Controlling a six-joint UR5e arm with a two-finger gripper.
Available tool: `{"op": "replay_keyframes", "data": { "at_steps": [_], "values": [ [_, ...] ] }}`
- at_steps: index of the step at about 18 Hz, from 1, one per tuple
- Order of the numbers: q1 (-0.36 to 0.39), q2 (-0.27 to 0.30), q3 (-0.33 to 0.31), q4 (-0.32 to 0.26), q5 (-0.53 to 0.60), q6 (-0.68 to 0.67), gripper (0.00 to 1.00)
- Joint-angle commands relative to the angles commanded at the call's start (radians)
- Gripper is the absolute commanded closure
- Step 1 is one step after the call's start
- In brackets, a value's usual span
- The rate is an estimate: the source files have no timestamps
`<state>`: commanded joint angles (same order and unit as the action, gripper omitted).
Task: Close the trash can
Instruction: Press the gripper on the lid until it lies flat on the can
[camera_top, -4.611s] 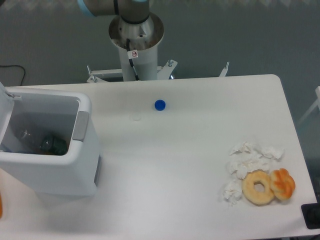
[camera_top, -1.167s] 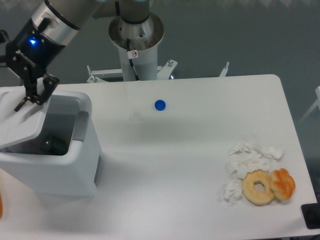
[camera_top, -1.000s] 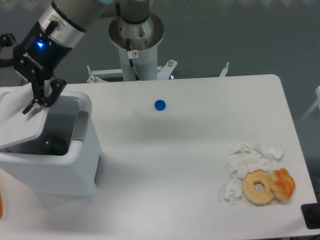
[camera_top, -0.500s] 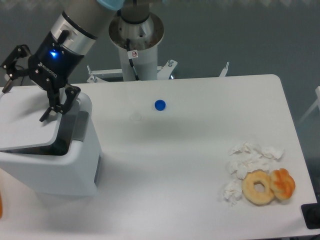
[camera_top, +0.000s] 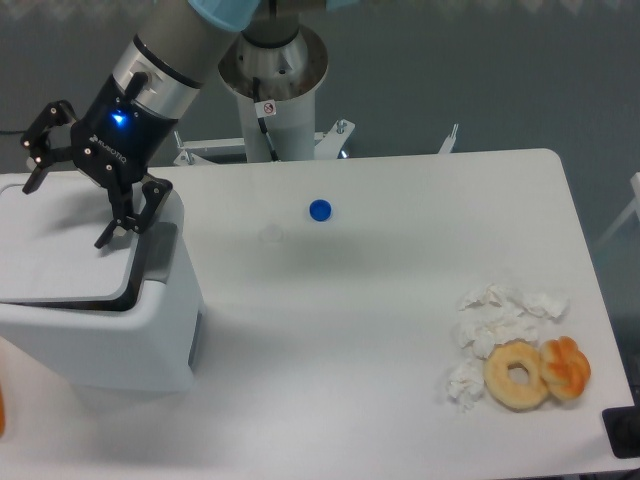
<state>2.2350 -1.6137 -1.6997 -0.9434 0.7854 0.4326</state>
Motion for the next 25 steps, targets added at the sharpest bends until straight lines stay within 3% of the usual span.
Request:
{"op": "replay_keyframes", "data": {
  "at_steps": [25],
  "values": [
    [0.035, -0.006, -0.025, 0.000, 0.000, 0.000, 0.00]
  ]
}}
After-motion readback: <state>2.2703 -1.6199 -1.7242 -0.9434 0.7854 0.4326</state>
